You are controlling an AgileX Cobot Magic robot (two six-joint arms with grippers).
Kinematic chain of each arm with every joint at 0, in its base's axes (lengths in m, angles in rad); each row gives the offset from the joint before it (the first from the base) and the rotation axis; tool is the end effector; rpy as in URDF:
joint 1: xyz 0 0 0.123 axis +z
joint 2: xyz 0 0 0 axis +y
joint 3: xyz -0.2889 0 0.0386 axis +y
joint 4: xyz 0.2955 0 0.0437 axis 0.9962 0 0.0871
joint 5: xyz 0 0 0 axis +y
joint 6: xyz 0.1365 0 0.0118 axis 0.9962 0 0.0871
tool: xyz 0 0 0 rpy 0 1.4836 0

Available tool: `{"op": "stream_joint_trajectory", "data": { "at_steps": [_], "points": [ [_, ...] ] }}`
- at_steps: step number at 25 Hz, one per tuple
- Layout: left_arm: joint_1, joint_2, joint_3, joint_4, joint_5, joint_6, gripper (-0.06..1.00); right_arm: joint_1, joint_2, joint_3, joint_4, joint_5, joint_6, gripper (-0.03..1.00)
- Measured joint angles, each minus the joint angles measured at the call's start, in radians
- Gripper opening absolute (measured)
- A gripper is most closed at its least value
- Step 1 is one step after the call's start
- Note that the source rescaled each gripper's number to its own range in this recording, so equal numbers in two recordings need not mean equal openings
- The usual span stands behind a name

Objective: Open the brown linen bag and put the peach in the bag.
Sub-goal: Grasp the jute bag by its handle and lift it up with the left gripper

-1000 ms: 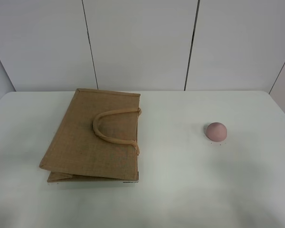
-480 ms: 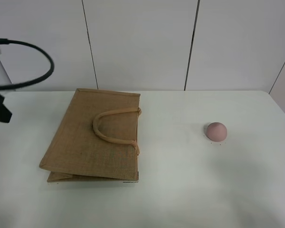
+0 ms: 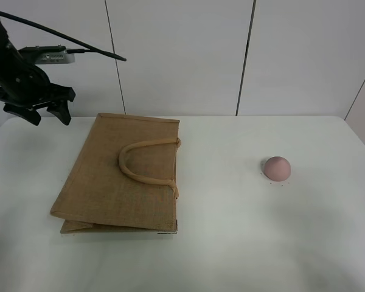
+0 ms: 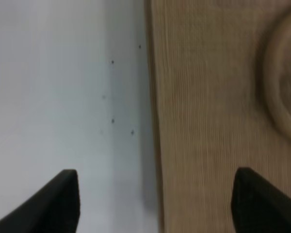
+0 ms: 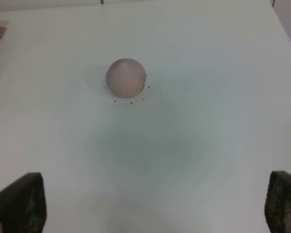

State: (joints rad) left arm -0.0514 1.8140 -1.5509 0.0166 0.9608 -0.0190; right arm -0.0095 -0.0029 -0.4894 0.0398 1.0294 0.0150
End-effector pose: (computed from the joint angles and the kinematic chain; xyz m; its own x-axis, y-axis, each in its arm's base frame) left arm 0.4607 -0.0218 0.2351 -0.9064 0.0371 -0.4207 0.0371 0.9993 0.0084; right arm 0.0741 0.0040 0.2793 -0.4350 0.0396 -0.8995 -0.0058 0.9989 0.0468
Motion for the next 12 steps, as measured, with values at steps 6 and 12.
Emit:
{"op": "stream_joint_trajectory", "data": {
  "at_steps": [6, 12],
  "points": [
    [-0.073, 0.157, -0.141, 0.007, 0.029, -0.079, 0.95, 0.0, 0.0, 0.0, 0.0, 0.0, 0.0, 1.0],
    [-0.192, 0.28, -0.252, 0.003, 0.054, -0.13, 0.95, 0.0, 0.0, 0.0, 0.0, 0.0, 0.0, 1.0]
  ]
}}
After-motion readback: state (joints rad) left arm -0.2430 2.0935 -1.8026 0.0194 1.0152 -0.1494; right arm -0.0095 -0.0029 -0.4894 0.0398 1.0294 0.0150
